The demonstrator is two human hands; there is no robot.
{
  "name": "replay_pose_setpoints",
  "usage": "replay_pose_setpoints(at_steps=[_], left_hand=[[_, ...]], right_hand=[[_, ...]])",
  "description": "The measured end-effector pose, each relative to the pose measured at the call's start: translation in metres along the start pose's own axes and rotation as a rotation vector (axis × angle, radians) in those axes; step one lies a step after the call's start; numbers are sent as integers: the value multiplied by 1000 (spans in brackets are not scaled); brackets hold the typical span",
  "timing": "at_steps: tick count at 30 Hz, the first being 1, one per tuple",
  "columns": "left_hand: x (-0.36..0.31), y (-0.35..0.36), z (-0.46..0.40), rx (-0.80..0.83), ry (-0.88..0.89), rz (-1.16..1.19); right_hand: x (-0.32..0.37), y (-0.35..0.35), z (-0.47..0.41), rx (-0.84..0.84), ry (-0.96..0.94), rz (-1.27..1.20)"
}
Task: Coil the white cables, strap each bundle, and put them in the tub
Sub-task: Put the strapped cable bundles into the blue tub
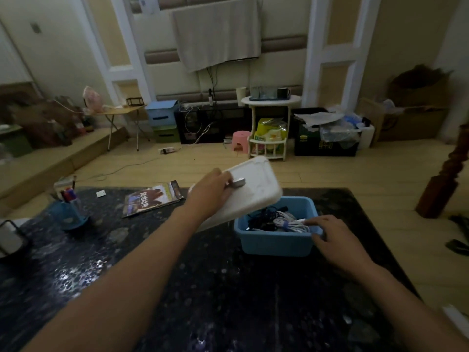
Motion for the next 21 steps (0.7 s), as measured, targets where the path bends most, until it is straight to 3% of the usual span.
replay_pose_setpoints(at_steps=[7, 17, 21], left_hand=[[-64, 100, -26, 202, 151, -143], [-47, 169, -51, 243, 138, -43], [-36, 175, -47, 342, 93, -8]], right_hand=[[-27, 3, -4, -102, 189, -163], [-57, 56, -41, -45, 572, -619], [-54, 67, -55, -54, 590, -761]])
Point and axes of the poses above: each hand's wrist, its own z-axis away from the middle knuckle, its own y-axis out of the palm, x = y × z, the point moved 2 cm from there along -z, towards the middle knuckle, and after that the axes turned 4 degrees about z, right-handed, at the moved point
